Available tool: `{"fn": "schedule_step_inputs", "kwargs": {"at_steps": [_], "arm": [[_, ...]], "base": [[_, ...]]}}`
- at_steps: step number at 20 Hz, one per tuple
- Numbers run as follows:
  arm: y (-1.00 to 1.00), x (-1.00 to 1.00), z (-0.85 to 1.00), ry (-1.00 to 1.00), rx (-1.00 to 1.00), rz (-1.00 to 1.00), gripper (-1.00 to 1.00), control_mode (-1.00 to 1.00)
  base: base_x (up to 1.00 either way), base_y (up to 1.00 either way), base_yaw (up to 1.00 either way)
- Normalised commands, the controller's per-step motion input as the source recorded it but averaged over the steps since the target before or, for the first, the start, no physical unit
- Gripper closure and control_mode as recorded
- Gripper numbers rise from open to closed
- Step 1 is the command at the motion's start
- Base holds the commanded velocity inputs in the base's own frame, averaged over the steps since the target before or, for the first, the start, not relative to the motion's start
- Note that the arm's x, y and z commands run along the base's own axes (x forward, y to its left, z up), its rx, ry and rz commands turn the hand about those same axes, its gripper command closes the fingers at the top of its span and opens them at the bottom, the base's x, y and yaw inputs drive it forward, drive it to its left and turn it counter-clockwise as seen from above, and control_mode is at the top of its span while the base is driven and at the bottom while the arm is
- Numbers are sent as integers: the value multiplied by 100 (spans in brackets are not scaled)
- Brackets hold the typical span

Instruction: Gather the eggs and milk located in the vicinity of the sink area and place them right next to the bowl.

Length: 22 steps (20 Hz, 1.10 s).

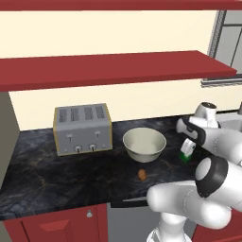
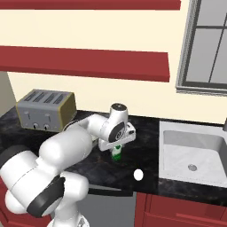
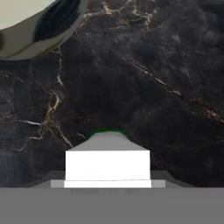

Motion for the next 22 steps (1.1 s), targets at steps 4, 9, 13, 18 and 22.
{"fn": "schedule_step_inputs", "kwargs": {"at_steps": [4, 9, 13, 18, 22], "arm": [[26, 47, 0, -1, 0, 33, 100, -100], [25, 44, 0, 8, -1, 21, 100, -100], [20, 22, 0, 1, 0, 20, 100, -100], [14, 8, 0, 0, 0, 14, 100, -100], [18, 1, -10, 1, 0, 10, 100, -100]], "base": [[0, 0, 0], [0, 0, 0], [0, 0, 0], [0, 0, 0], [0, 0, 0]]}}
